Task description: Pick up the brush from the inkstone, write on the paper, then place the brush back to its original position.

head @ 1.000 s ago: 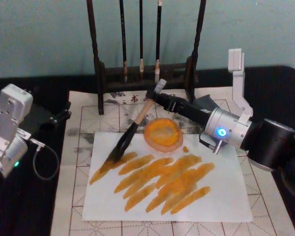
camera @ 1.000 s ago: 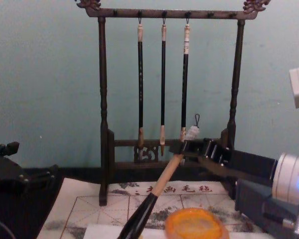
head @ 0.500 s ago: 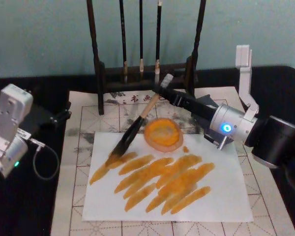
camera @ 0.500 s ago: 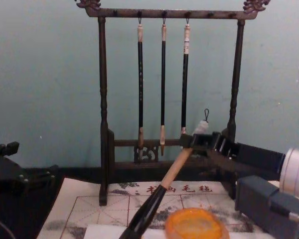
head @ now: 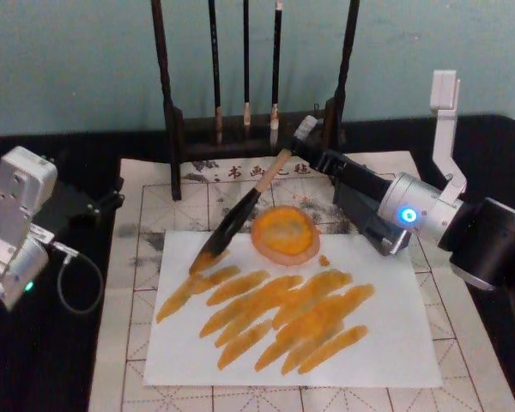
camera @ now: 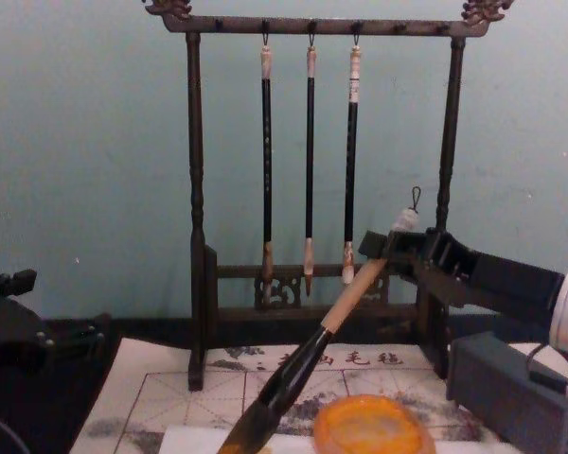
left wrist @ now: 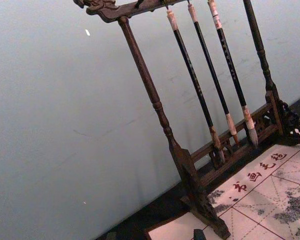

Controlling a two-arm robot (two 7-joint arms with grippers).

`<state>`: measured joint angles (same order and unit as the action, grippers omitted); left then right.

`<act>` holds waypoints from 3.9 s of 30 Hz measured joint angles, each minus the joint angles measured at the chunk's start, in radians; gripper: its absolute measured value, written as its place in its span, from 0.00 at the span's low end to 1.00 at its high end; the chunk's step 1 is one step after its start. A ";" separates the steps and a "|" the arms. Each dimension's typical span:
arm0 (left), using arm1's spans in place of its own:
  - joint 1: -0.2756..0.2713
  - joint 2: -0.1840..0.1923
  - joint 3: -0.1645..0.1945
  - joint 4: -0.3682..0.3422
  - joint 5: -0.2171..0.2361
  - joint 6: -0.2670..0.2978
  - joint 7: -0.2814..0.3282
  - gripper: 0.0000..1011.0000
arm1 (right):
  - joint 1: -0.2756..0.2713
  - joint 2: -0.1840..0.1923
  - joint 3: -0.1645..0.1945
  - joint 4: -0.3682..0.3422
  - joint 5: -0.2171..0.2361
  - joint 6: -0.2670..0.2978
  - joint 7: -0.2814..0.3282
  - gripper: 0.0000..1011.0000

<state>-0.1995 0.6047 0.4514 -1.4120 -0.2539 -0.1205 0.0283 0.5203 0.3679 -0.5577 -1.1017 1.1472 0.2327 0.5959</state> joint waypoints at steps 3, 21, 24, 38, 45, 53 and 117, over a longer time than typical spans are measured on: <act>0.000 0.000 0.000 0.000 0.000 0.000 0.000 0.99 | -0.002 0.002 0.001 -0.004 0.008 0.000 -0.001 0.18; 0.000 0.000 0.000 0.000 0.000 0.000 0.000 0.99 | -0.002 0.009 -0.005 -0.007 0.027 0.000 -0.010 0.18; 0.000 0.000 0.000 0.000 0.000 0.000 0.000 0.99 | -0.004 0.011 -0.005 -0.010 0.032 0.000 -0.015 0.18; 0.000 0.000 0.000 0.000 0.000 0.000 0.000 0.99 | -0.034 0.025 0.022 -0.043 0.059 -0.015 -0.076 0.18; 0.000 0.000 0.000 0.000 0.000 0.000 0.000 0.99 | -0.067 0.041 0.044 -0.089 0.075 -0.032 -0.125 0.18; 0.000 0.000 0.000 0.000 0.000 0.000 0.000 0.99 | -0.103 0.067 0.077 -0.133 0.108 -0.042 -0.178 0.18; 0.000 0.000 0.000 0.000 0.000 0.000 0.000 0.99 | -0.200 0.132 0.147 -0.138 0.289 -0.077 -0.267 0.18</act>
<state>-0.1995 0.6047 0.4514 -1.4120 -0.2539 -0.1205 0.0283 0.3206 0.4998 -0.4107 -1.2396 1.4365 0.1561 0.3285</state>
